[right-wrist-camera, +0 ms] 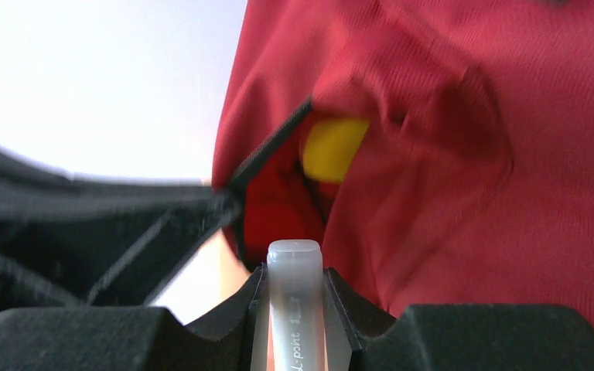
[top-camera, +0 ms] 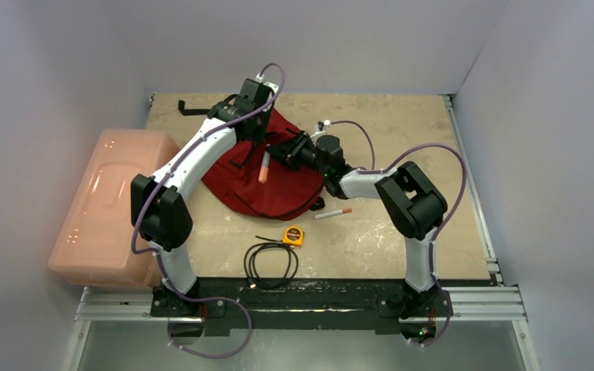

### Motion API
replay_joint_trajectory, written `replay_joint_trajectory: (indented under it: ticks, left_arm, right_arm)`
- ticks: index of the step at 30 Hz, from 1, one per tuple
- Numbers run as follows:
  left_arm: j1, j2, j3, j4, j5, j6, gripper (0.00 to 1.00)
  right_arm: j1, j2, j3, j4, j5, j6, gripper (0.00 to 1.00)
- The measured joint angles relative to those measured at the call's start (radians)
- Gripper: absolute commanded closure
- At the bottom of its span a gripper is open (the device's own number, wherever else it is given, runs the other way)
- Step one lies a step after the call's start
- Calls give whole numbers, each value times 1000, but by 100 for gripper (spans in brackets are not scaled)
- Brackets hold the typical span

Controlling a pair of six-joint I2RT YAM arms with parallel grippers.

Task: Pack the student bag
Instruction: Place the stationery in the student bag.

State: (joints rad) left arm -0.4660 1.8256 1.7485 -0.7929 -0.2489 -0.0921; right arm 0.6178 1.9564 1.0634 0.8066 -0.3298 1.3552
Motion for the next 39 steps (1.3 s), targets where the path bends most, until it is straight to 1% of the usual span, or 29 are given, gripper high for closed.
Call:
replay_joint_trajectory:
  ticks: [3, 7, 12, 18, 28, 32, 37, 38, 39]
  left_arm:
    - [0, -5, 0, 0, 0, 6, 100]
    - [0, -14, 0, 3, 0, 11, 100]
    - [8, -23, -14, 47, -43, 61, 100]
    - [22, -51, -45, 75, -42, 126, 100]
    - [23, -69, -45, 74, -23, 140, 100]
    - [23, -69, -45, 72, -21, 139, 100]
    - [22, -69, -45, 47, -24, 138, 100]
    - [21, -69, -45, 42, -23, 137, 100]
    - [19, -69, -45, 40, -23, 137, 100]
  right_arm:
    - [4, 75, 86, 2, 105, 89, 100]
    - [5, 144, 201, -2, 201, 140, 100]
    - [11, 243, 352, -13, 216, 177, 100]
    - [21, 322, 446, -5, 212, 169, 100]
    - [21, 357, 438, 97, 311, 46, 100]
    - [27, 388, 447, 140, 309, 17, 100]
    - [55, 392, 410, 187, 289, -82, 100]
    - [61, 392, 391, 198, 270, -105, 93]
    - [66, 392, 374, 205, 245, -128, 81]
